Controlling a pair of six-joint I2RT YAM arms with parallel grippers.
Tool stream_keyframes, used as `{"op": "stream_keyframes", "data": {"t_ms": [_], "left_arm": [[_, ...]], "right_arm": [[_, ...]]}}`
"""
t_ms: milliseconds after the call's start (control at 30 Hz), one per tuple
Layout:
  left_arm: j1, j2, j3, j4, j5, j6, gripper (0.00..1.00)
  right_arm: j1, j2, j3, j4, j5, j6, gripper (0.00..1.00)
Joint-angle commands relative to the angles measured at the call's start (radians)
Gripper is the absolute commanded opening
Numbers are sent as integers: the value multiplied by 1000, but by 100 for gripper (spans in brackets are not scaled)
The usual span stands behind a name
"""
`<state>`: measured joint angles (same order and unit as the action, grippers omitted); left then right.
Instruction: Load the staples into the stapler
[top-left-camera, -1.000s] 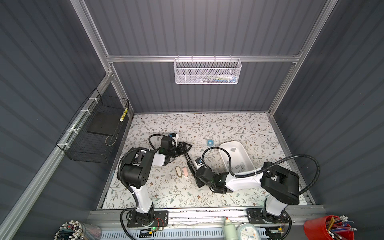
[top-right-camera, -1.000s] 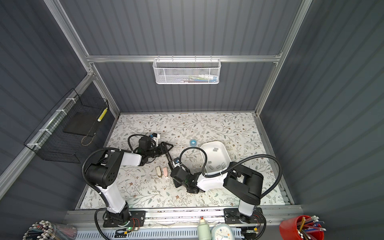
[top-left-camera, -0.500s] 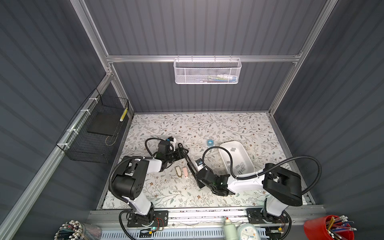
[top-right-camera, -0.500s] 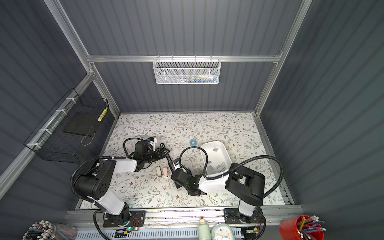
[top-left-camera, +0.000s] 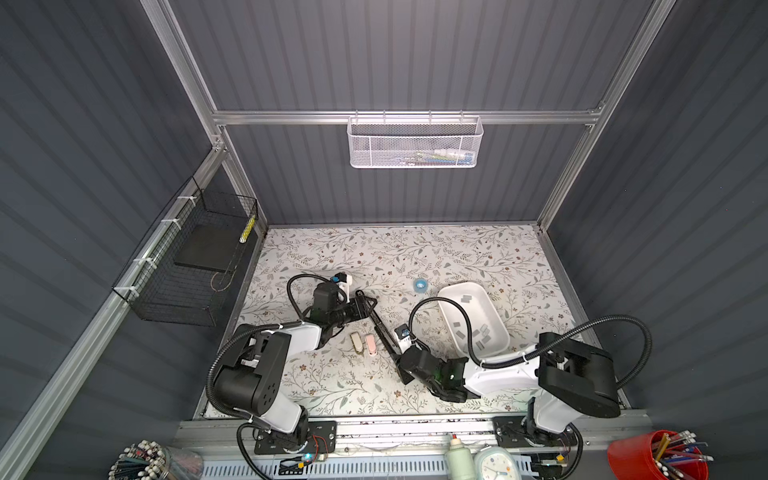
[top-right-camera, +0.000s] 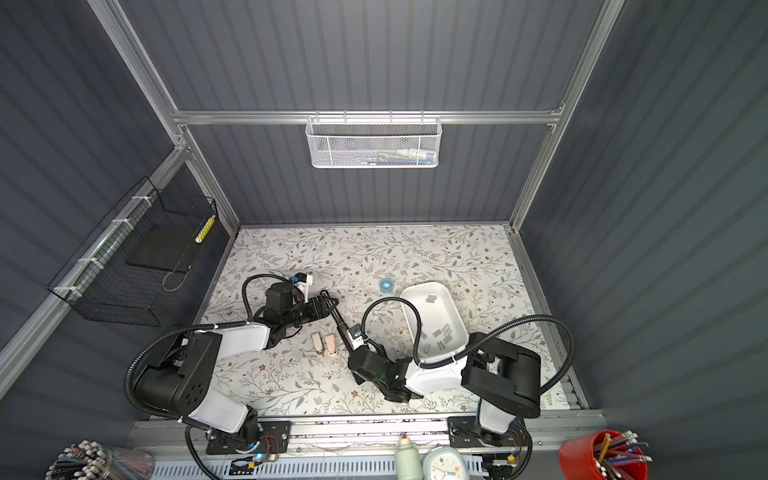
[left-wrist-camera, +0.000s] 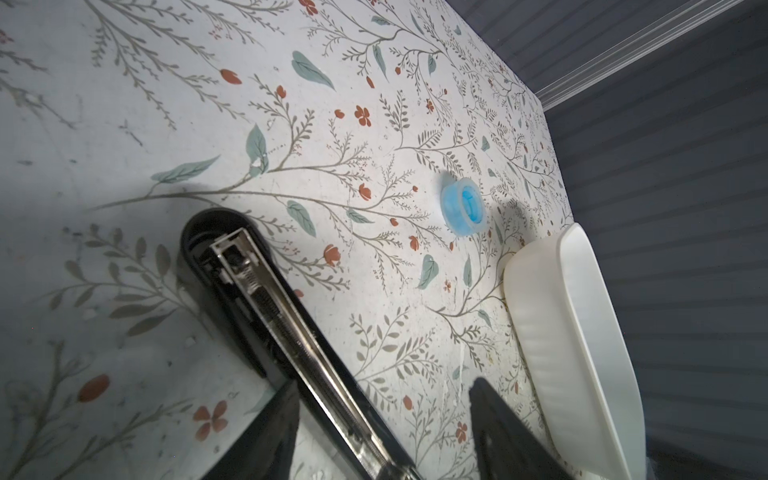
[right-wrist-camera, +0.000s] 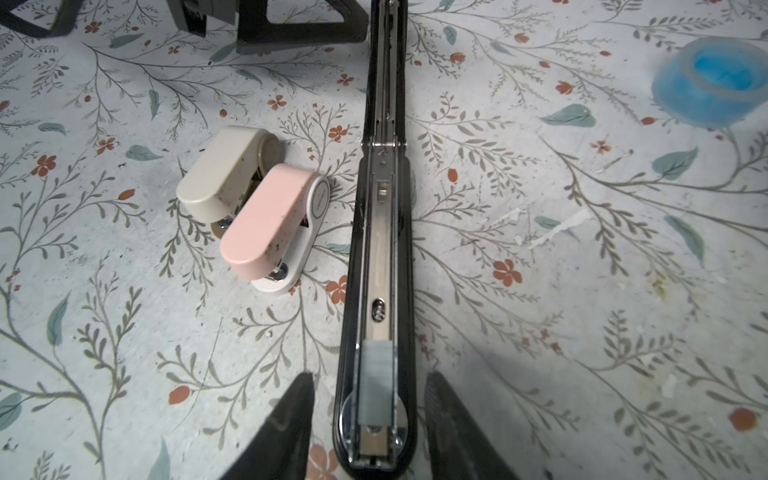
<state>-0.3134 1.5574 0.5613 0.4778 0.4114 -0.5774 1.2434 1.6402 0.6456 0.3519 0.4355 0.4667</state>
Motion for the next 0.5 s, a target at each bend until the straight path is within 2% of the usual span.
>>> {"op": "stream_keyframes", "data": {"t_ms": [0, 67, 167, 467], "left_arm": [[-3, -22, 1, -72, -61, 2, 69], [-3, -38, 11, -137, -131, -6, 71], [-3, -58, 11, -169, -155, -13, 73], [-3, -52, 5, -142, -127, -22, 75]], "right_arm": [[11, 15, -6, 18, 11, -1, 47], [11, 22, -5, 13, 22, 4, 45], [12, 33, 1, -2, 43, 15, 41], [11, 55, 0, 22, 74, 27, 32]]}}
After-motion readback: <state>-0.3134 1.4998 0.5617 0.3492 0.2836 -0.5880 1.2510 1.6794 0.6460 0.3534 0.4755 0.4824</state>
